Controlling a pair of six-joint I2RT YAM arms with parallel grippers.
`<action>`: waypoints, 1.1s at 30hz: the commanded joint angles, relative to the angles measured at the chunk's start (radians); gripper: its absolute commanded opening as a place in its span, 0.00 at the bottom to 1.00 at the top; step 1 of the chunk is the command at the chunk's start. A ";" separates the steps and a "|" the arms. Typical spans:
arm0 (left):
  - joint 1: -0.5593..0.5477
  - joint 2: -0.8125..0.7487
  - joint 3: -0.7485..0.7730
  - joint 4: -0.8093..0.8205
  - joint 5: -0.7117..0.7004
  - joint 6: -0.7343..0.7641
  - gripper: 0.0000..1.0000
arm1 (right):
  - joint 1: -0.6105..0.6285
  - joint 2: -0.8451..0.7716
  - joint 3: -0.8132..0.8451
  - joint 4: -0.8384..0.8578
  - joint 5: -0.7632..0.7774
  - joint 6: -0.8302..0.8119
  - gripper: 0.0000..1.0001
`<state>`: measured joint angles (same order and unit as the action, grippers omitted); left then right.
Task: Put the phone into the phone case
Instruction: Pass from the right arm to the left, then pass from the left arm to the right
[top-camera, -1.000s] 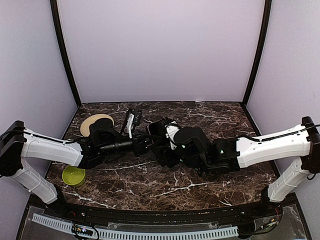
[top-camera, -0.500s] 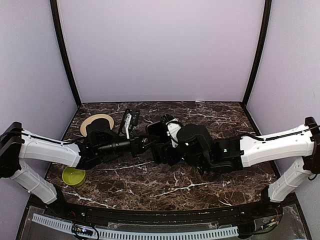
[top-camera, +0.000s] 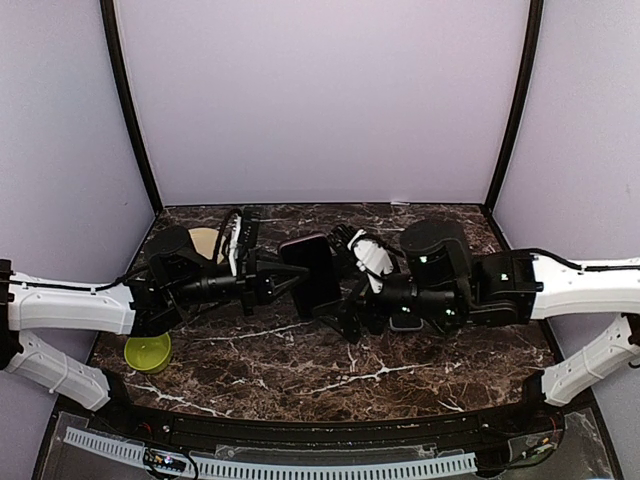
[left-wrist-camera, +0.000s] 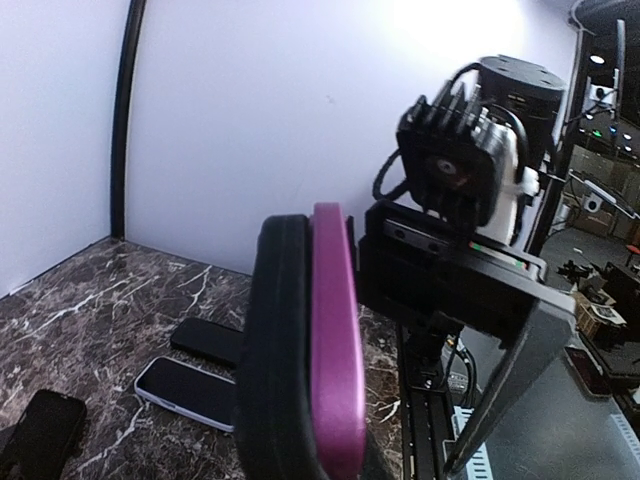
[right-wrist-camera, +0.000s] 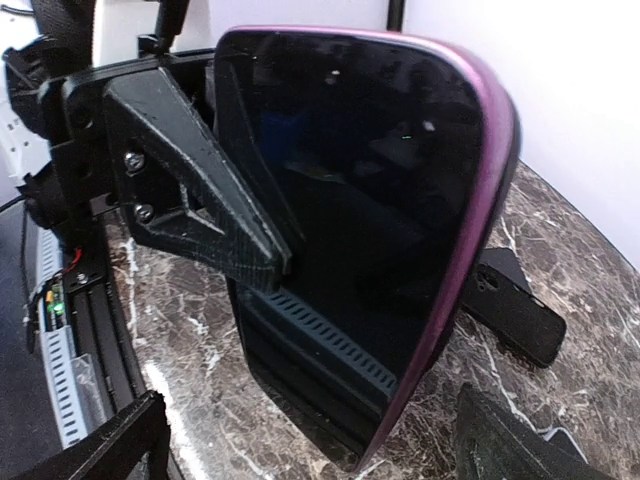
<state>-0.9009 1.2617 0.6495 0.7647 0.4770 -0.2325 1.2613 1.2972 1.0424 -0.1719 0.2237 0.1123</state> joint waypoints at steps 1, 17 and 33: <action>-0.004 -0.071 0.009 0.067 0.151 0.076 0.00 | -0.050 -0.067 -0.003 -0.040 -0.311 -0.059 0.99; -0.003 -0.096 -0.017 0.205 0.357 0.013 0.00 | -0.113 -0.023 -0.014 0.029 -0.568 -0.051 0.50; -0.005 -0.095 -0.011 0.180 0.320 0.021 0.19 | -0.119 -0.035 0.031 0.067 -0.551 -0.057 0.00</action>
<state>-0.8925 1.2057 0.6224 0.8707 0.7685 -0.2539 1.1557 1.3022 1.0389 -0.1726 -0.3481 0.0154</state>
